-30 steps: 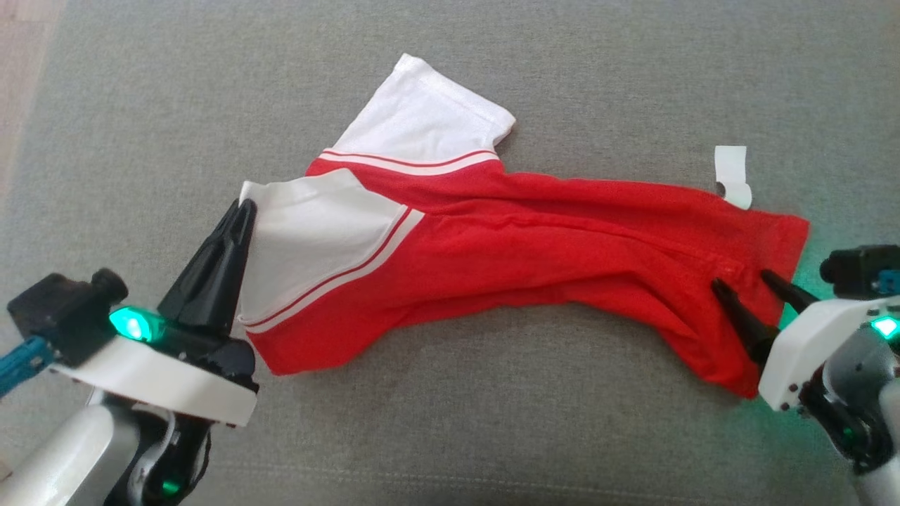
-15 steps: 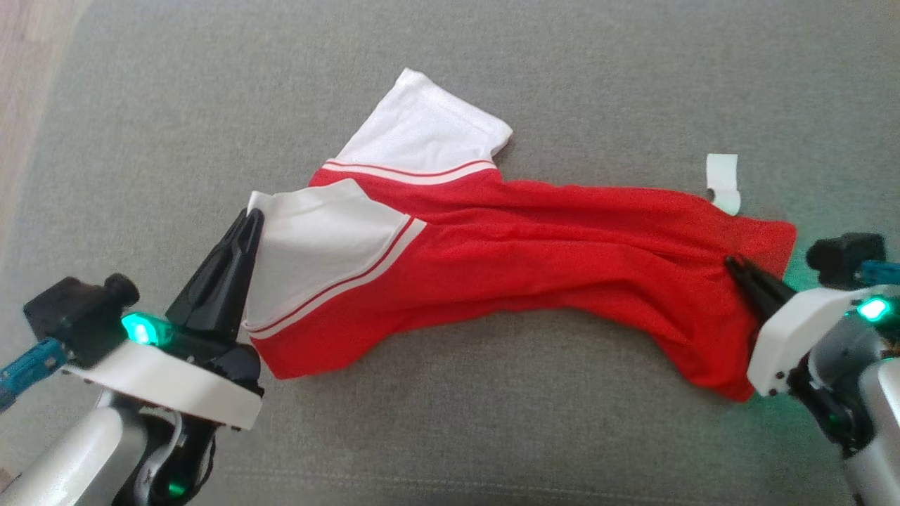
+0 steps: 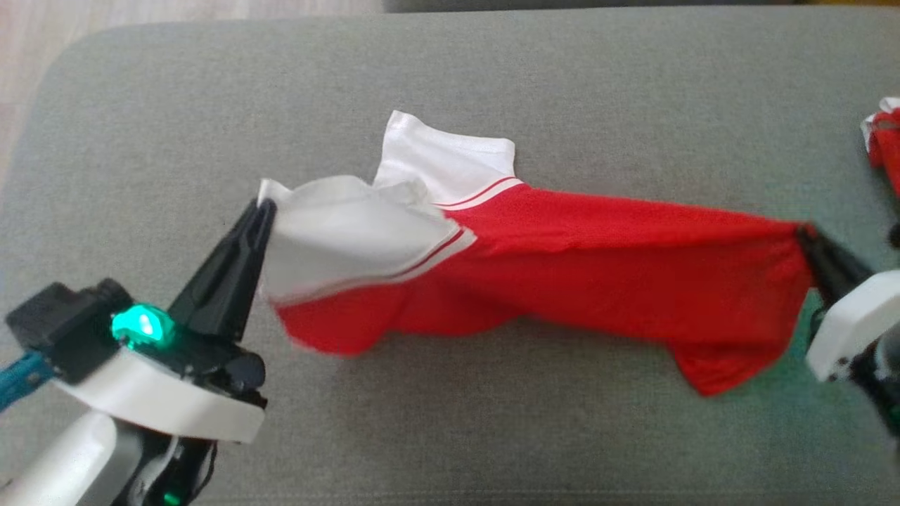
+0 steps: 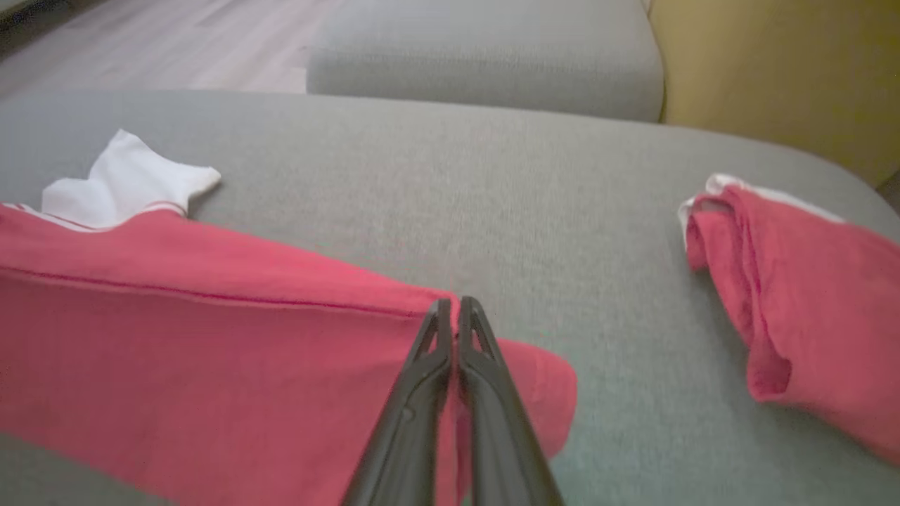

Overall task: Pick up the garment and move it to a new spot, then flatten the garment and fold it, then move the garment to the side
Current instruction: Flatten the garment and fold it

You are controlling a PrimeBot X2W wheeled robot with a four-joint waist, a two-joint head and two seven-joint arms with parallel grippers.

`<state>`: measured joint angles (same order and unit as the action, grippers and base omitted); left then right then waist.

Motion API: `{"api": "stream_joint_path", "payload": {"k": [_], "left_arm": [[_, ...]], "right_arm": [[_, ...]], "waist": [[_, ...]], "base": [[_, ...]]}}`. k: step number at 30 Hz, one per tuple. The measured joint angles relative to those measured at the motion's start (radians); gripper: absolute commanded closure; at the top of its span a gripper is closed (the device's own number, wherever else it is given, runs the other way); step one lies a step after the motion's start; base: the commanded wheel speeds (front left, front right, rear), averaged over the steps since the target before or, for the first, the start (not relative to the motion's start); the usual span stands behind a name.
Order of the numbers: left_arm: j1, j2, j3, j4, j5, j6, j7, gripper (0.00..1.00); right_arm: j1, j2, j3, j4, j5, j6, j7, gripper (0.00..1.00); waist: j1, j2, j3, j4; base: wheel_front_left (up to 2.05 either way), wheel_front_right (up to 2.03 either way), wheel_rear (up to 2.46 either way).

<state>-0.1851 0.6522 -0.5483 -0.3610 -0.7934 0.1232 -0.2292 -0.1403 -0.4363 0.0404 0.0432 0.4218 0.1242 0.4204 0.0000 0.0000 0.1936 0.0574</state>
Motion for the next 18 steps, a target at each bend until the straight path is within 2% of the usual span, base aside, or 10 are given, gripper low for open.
{"api": "stream_joint_path", "payload": {"k": [1, 5, 8, 11, 14, 18], "left_arm": [[0.002, -0.001, -0.009, 0.008, 0.0, 0.0, 0.0, 1.0], [0.002, -0.012, -0.028, 0.044, 0.018, 0.0, 0.0, 1.0], [0.004, -0.013, -0.025, 0.073, 0.033, 0.005, -0.002, 1.0], [0.028, -0.013, -0.012, 0.095, 0.034, 0.012, -0.007, 1.0], [0.062, -0.013, 0.012, 0.11, 0.034, 0.018, -0.011, 1.0], [0.084, -0.013, 0.023, 0.115, 0.027, 0.018, -0.015, 1.0]], "right_arm": [[0.01, 0.014, 0.002, 0.007, 0.001, 0.0, 0.002, 0.0], [0.055, 0.055, 0.014, 0.032, -0.029, 0.0, -0.032, 0.0], [0.098, 0.074, 0.016, -0.022, -0.076, 0.0, -0.087, 0.0], [0.143, 0.132, 0.029, -0.087, -0.076, 0.0, -0.124, 0.0], [0.184, 0.177, 0.05, -0.1, -0.049, 0.0, -0.136, 0.0], [0.185, 0.186, 0.045, -0.069, -0.054, 0.0, -0.136, 0.0]], "waist": [[0.0, 0.0, 0.005, -0.004], [0.0, 0.0, 0.019, -0.012], [0.0, 0.0, 0.02, -0.017], [0.0, 0.0, 0.014, -0.024], [0.0, 0.0, 0.007, -0.031], [0.0, 0.0, 0.001, -0.038]], "base": [[0.0, 0.0, 0.0], [0.0, 0.0, 0.0], [0.0, 0.0, 0.0], [0.0, 0.0, 0.0], [0.0, 0.0, 0.0], [0.0, 0.0, 0.0]]}}
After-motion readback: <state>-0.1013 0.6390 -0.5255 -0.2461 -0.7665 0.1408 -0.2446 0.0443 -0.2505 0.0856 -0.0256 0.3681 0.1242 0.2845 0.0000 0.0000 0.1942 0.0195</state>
